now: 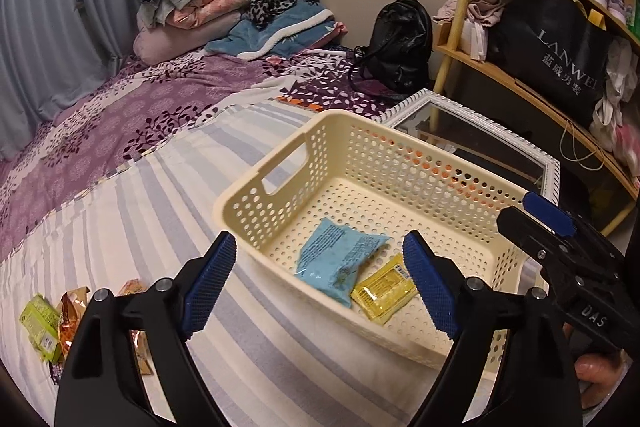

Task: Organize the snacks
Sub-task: 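Move both tools back toward the snack pile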

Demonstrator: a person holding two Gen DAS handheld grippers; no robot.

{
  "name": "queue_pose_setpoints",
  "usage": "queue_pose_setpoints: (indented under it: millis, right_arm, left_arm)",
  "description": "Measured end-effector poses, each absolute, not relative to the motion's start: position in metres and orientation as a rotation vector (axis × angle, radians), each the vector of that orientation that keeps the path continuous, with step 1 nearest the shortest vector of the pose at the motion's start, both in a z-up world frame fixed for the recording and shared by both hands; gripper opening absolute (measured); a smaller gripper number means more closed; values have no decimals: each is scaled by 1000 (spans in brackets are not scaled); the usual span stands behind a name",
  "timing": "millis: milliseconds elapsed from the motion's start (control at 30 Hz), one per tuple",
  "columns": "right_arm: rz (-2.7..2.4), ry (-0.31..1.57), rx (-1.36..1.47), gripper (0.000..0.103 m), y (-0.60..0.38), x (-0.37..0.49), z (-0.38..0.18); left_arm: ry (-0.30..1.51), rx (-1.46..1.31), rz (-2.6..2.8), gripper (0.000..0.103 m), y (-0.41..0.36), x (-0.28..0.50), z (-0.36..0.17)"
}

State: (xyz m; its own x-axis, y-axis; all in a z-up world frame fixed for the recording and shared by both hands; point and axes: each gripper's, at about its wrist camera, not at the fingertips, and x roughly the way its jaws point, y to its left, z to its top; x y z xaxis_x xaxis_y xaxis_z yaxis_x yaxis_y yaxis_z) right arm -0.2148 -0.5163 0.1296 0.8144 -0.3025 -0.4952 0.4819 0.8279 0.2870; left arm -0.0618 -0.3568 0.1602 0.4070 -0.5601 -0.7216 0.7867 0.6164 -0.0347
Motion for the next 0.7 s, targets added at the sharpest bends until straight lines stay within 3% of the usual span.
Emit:
queue_pose_setpoints:
  millis: [133, 200, 400, 700]
  right_arm:
    - [-415, 440, 386, 82, -506, -211, 135]
    - [-409, 437, 375, 90, -501, -210, 137]
    - [-381, 433, 358, 97, -488, -202, 144]
    - [-322, 452, 345, 98, -466, -185, 150]
  left_arm:
    - [771, 314, -849, 88, -345, -56, 162]
    - [773, 301, -835, 93, -339, -54, 162]
    - [781, 258, -785, 99, -316, -47, 165]
    - [799, 179, -685, 99, -263, -22, 164]
